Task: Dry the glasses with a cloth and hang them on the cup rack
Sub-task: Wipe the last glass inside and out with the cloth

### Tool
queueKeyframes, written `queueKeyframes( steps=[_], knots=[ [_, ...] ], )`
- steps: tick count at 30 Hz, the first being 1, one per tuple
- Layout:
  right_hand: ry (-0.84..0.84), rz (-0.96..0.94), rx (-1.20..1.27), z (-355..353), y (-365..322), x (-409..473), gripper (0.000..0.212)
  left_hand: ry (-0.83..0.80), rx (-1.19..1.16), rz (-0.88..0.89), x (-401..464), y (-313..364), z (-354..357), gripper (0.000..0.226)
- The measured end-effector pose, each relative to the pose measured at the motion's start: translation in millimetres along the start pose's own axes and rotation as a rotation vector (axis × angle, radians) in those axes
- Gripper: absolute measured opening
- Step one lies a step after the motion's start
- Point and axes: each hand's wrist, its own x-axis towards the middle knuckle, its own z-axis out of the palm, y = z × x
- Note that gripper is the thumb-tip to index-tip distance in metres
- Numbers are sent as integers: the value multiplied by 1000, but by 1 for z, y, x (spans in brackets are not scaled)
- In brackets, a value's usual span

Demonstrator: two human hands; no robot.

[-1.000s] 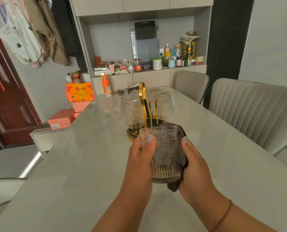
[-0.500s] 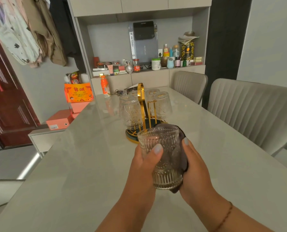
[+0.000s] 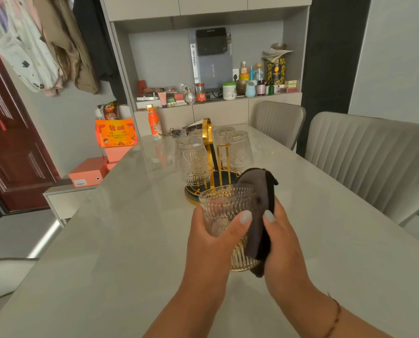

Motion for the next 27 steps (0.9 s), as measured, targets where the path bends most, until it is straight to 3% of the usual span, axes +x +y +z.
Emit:
queueKeyframes(
  steps=[2, 5, 7, 10, 13, 17, 19, 23, 25, 27],
  knots=[
    [-12, 166, 136, -4, -1, 6, 30, -57, -35, -12, 2, 2, -2, 69],
    [-15, 278, 182, -7, 2, 11, 32, -102, -116, -45, 2, 4, -3, 92],
    [41, 223, 177, -4, 5, 10, 27, 2, -157, -68, 5, 6, -2, 92],
    [104, 118, 63, -2, 5, 7, 20, 145, -5, -51, 7, 6, -2, 64],
    [97, -19, -193, 0, 0, 3, 28, 161, 47, -30, 7, 3, -4, 57],
    [51, -167, -446, 2, -5, -1, 30, 73, -20, -3, 5, 3, -5, 70],
    [-13, -136, -331, 1, -2, -1, 42, -8, -51, -3, 4, 3, -4, 66],
    [-76, 192, 168, -2, -3, 5, 52, -135, -126, -46, 3, 1, -4, 64],
    [-72, 191, 184, -4, -3, 6, 59, -136, -129, -56, 3, 1, -3, 74],
    [3, 106, 131, -3, -5, 5, 51, -30, -95, -67, 6, 2, -2, 83]
  ],
)
